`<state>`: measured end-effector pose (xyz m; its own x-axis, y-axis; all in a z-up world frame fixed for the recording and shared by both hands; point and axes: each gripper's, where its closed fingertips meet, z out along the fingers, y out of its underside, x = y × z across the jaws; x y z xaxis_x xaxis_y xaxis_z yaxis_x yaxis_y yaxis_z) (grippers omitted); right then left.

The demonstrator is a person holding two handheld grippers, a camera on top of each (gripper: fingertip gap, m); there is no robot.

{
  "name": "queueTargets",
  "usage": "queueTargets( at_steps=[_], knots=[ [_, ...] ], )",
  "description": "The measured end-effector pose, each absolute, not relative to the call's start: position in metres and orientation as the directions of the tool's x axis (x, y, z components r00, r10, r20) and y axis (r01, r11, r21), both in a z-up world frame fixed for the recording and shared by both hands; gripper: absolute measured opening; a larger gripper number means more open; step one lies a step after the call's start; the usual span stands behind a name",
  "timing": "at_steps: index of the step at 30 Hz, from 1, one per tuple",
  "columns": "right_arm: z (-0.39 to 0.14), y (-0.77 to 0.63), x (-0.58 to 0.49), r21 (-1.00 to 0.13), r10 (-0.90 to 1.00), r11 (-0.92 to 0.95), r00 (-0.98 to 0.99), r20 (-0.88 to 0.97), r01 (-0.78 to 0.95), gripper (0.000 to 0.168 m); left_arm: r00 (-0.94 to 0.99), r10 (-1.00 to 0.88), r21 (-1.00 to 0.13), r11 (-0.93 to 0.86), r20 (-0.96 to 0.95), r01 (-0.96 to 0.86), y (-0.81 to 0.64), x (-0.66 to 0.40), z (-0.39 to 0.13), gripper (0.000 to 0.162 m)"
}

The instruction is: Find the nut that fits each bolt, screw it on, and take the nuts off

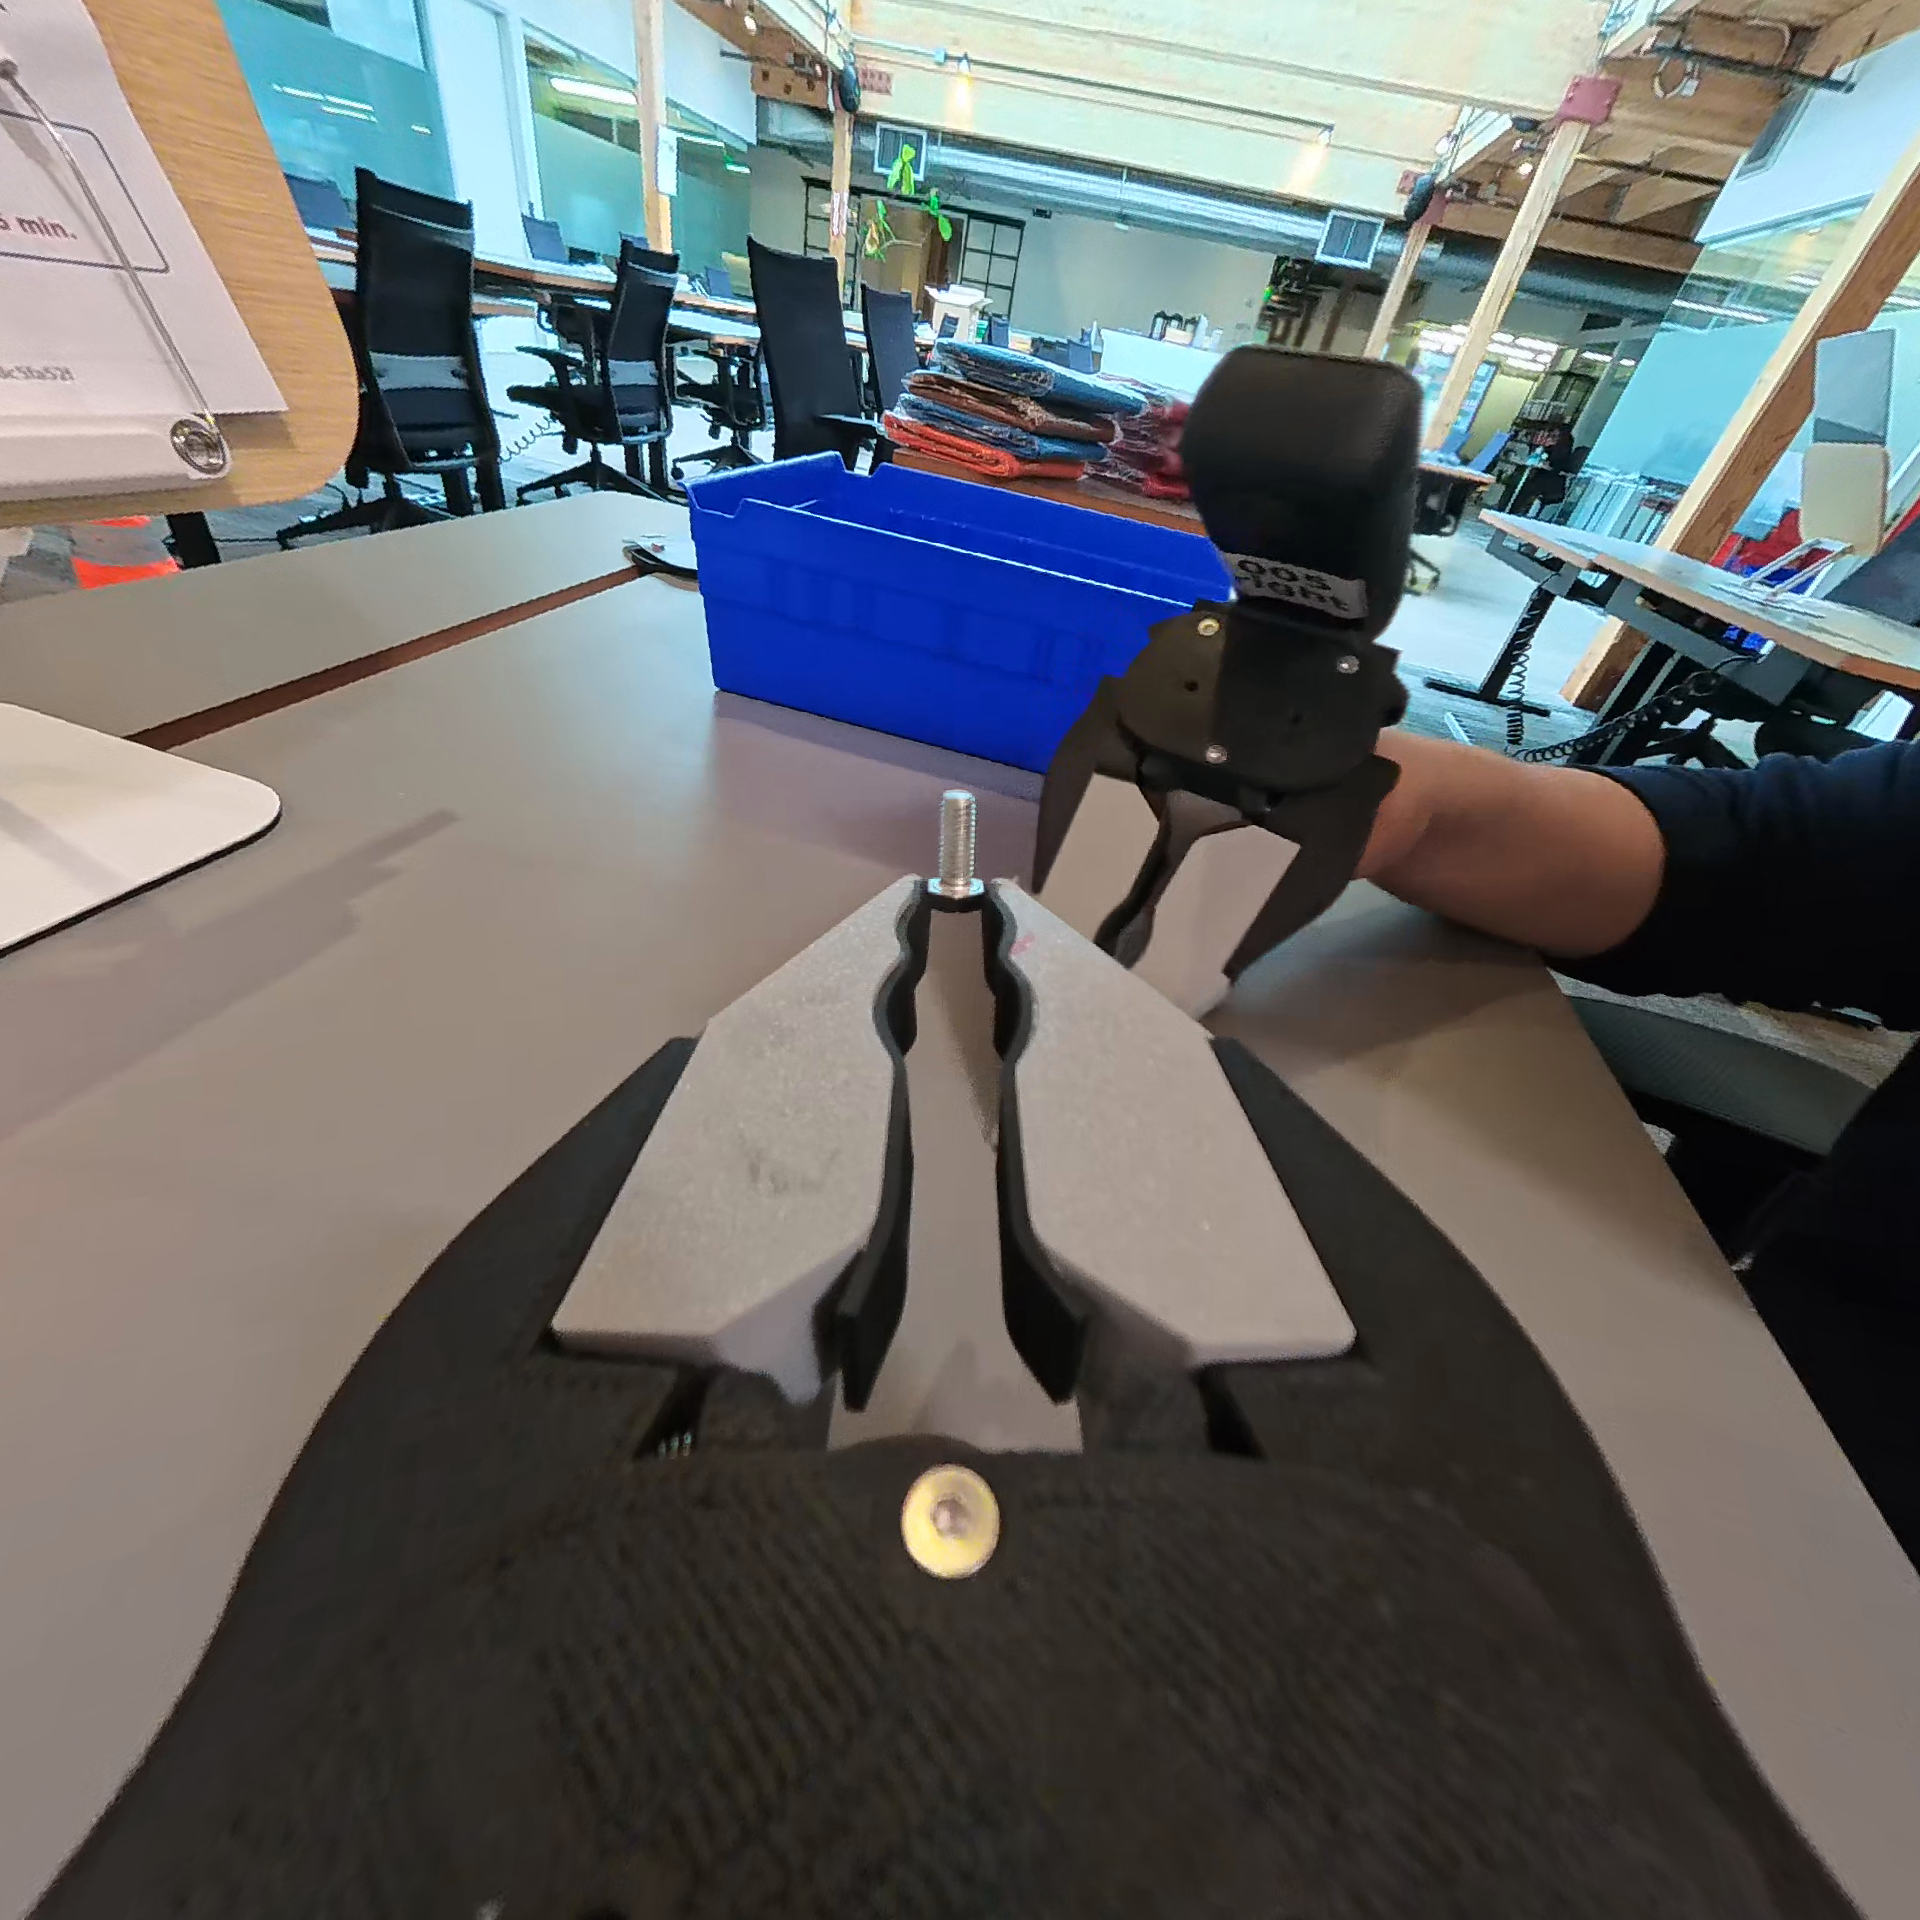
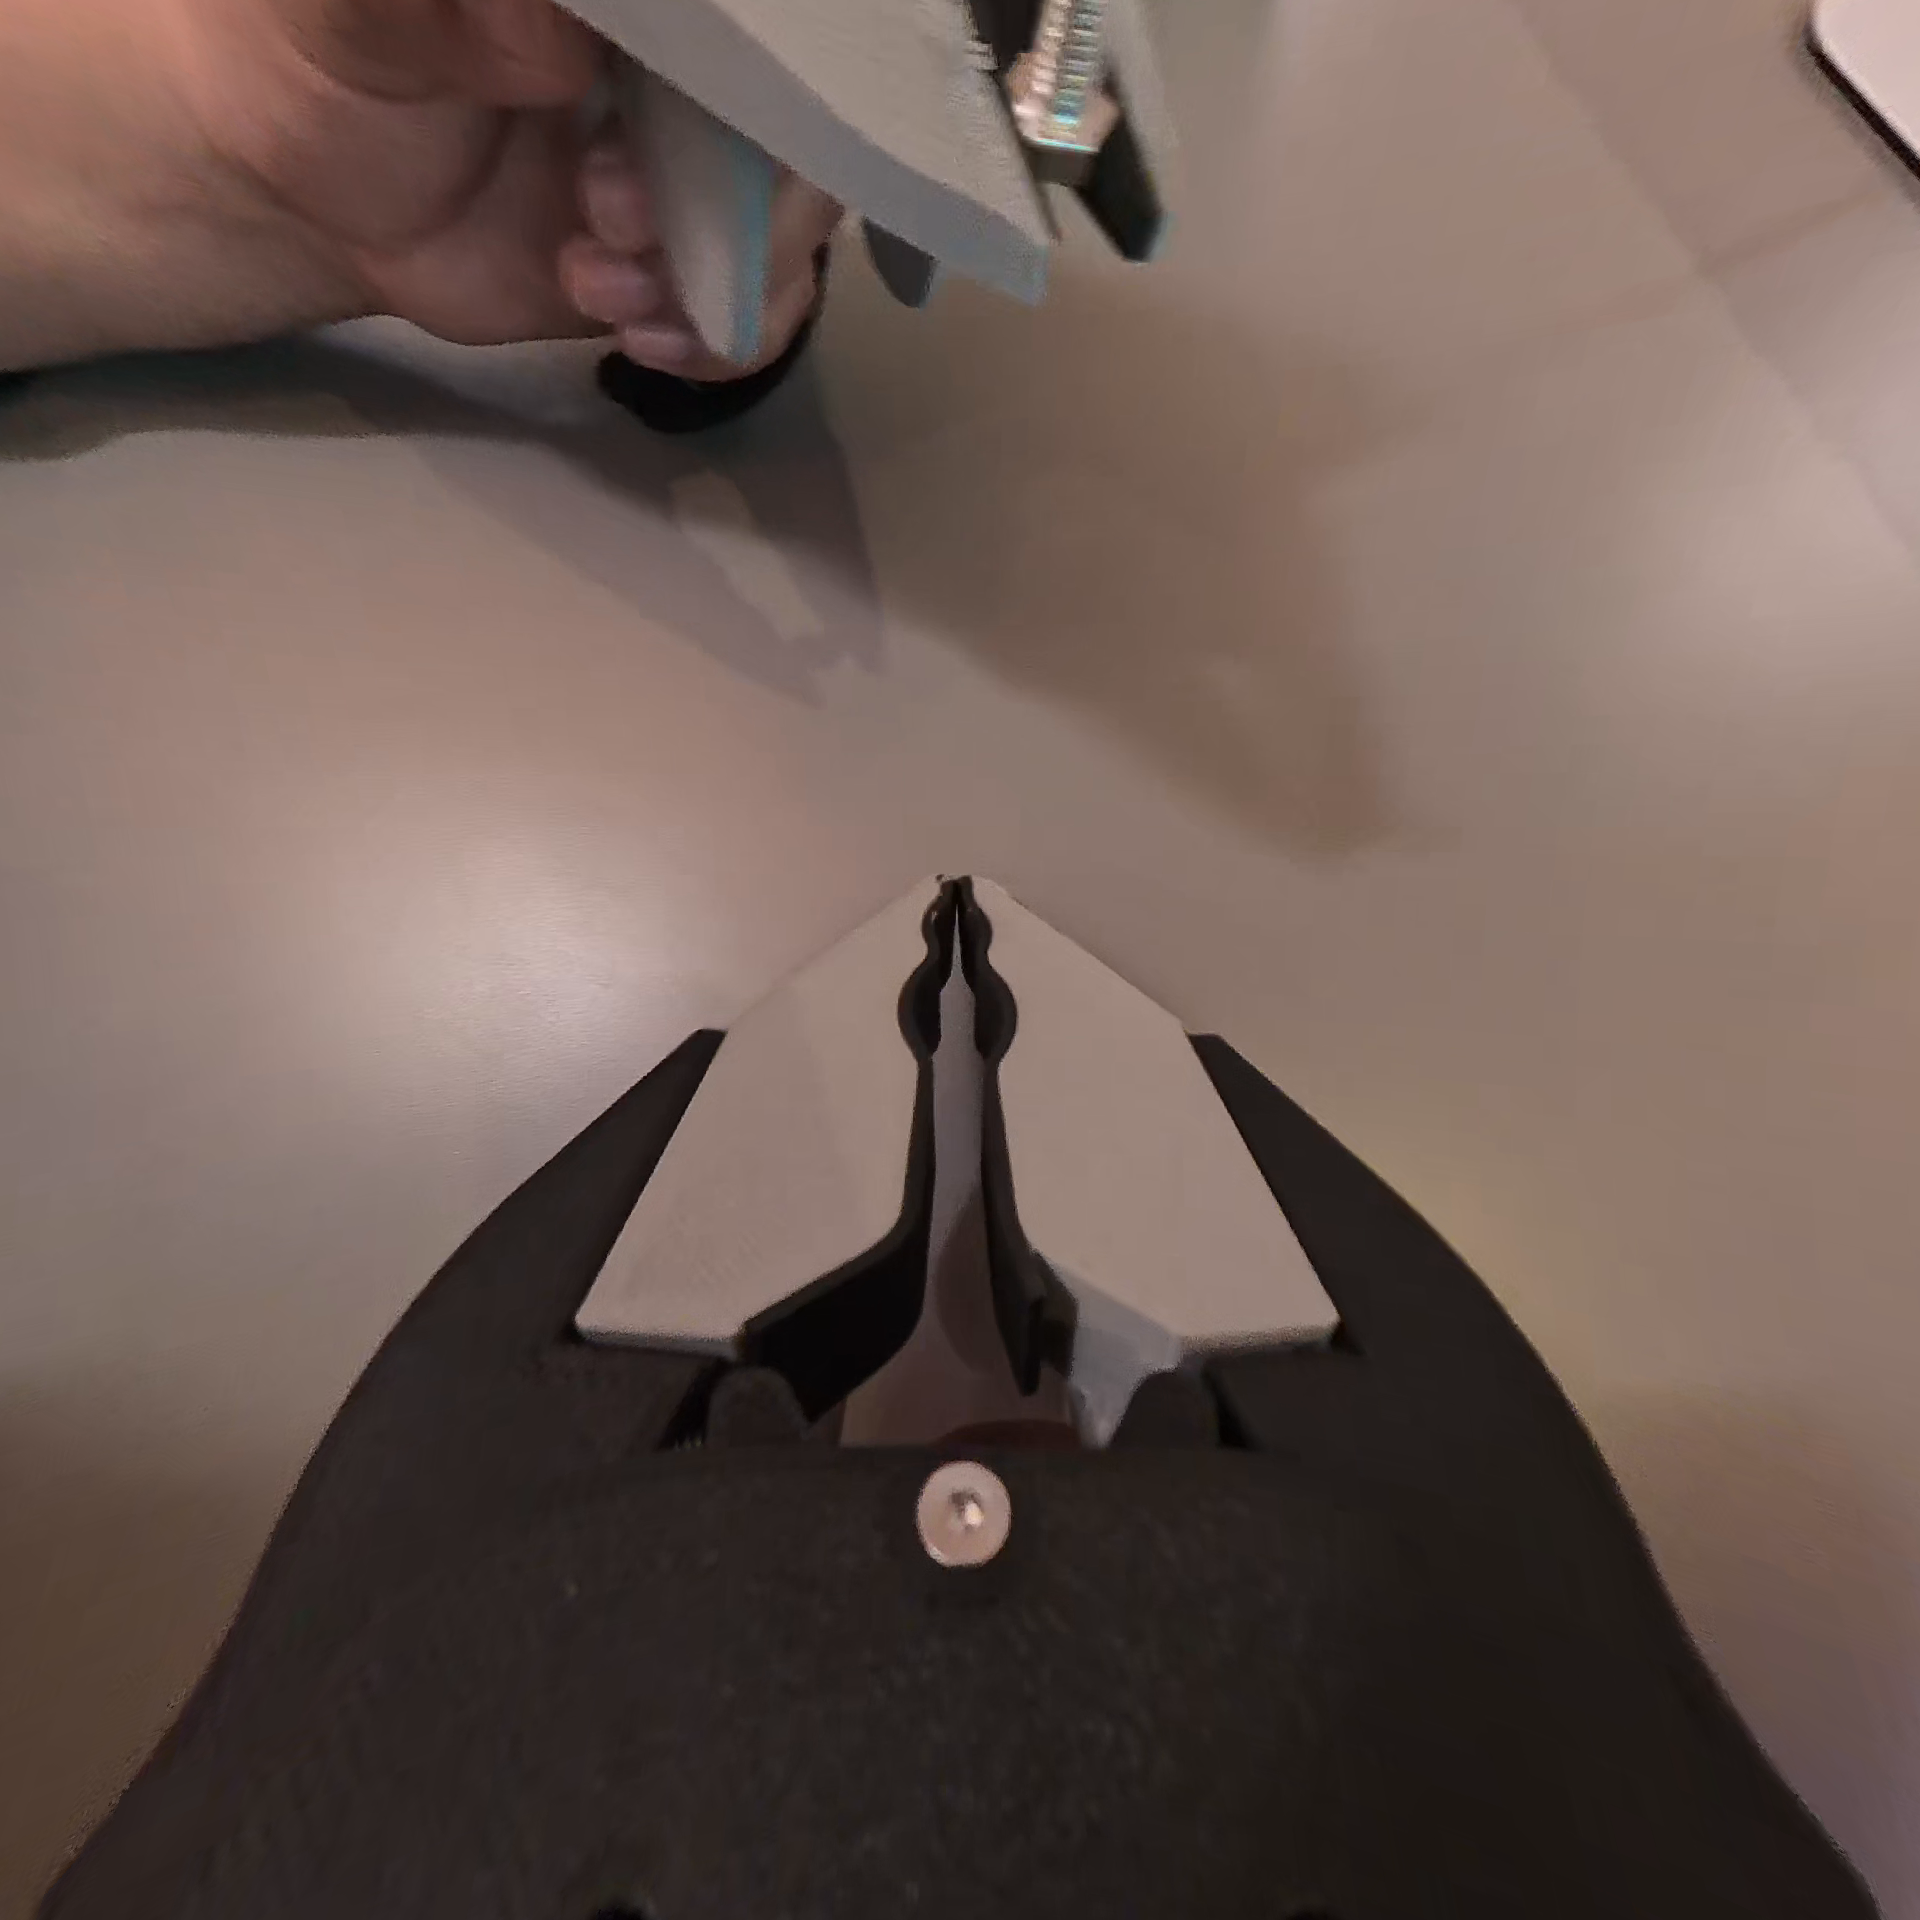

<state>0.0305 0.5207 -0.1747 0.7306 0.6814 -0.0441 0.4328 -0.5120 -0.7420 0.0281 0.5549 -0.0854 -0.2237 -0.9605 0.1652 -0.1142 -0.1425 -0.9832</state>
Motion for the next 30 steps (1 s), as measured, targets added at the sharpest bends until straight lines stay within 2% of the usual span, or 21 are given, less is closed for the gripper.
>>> queueTargets(
  at_steps=[7,11,15,20,27,30],
  knots=[
    [-0.163,0.529,0.041,-0.768,0.64,-0.487,0.768,0.01,0.415,0.0,-0.222,-0.96,-0.982,-0.148,0.17,-0.114,0.556,0.028,-0.085,0.007],
    [-0.155,0.526,0.035,-0.799,0.662,-0.473,0.748,-0.044,0.372,0.001,-0.231,-0.959,-0.983,-0.142,0.165,-0.117,0.554,0.028,-0.086,0.007],
    [-0.166,0.521,0.029,-0.771,0.717,-0.437,0.697,0.013,0.464,0.007,-0.269,-0.95,-0.986,-0.134,0.157,-0.101,0.548,0.026,-0.083,0.007],
    [-0.173,0.505,0.02,-0.766,0.86,-0.255,0.5,0.1,0.59,0.015,-0.502,-0.853,-0.99,-0.111,0.141,-0.091,0.518,0.012,-0.08,0.007],
    [-0.17,0.522,0.028,-0.768,0.89,-0.182,0.435,0.137,0.615,0.013,-0.468,-0.877,-0.994,-0.086,0.105,-0.062,0.527,0.009,-0.074,0.007],
    [-0.17,0.528,0.03,-0.761,0.88,-0.216,0.459,0.119,0.611,0.01,-0.438,-0.893,-0.995,-0.079,0.101,-0.067,0.532,0.011,-0.075,0.008]
  ],
)
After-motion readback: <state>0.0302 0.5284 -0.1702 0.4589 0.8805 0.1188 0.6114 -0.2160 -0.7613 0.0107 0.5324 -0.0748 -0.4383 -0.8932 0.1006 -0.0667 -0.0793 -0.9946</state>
